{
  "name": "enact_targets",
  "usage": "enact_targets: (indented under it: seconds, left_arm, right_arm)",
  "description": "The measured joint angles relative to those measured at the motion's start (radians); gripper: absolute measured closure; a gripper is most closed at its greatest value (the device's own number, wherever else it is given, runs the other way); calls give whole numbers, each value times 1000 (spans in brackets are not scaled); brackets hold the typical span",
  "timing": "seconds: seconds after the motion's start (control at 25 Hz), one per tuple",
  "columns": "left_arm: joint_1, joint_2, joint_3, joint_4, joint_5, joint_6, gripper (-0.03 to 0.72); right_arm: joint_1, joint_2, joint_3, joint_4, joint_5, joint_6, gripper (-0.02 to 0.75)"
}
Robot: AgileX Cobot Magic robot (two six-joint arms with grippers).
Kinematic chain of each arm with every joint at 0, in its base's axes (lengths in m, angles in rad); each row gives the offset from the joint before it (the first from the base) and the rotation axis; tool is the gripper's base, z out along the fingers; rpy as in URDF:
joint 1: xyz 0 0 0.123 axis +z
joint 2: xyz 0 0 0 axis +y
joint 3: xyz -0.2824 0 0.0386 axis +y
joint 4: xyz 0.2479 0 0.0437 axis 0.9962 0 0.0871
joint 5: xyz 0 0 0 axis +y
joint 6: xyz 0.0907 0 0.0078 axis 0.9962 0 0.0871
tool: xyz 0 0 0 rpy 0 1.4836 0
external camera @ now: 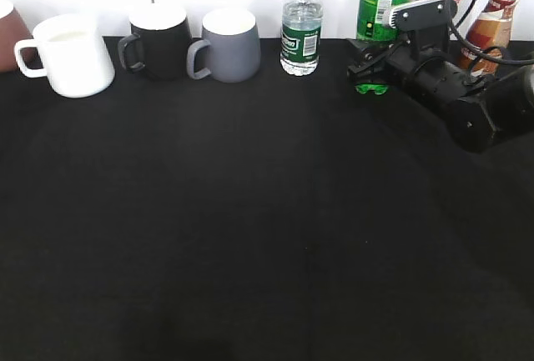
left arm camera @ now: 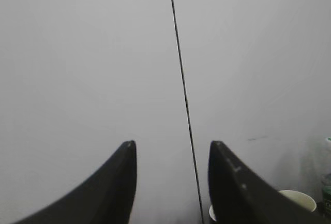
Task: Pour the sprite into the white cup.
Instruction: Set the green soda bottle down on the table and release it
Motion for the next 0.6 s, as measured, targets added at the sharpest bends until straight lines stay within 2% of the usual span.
enact_targets:
  seconds: [0.12,0.24,0.4,0.6]
  left_arm:
    - [0,0,0,0,0,0,337]
    - [0,0,0,0,0,0,337]
    - [0,0,0,0,0,0,337]
    - [0,0,0,5,6,0,337]
  right_arm:
    - [0,9,0,0,-4,-65,191]
    - [0,26,0,33,-28,-74,127]
    - [0,26,0,54,-106,-74,124]
    - [0,8,18,47,-87,-75,123]
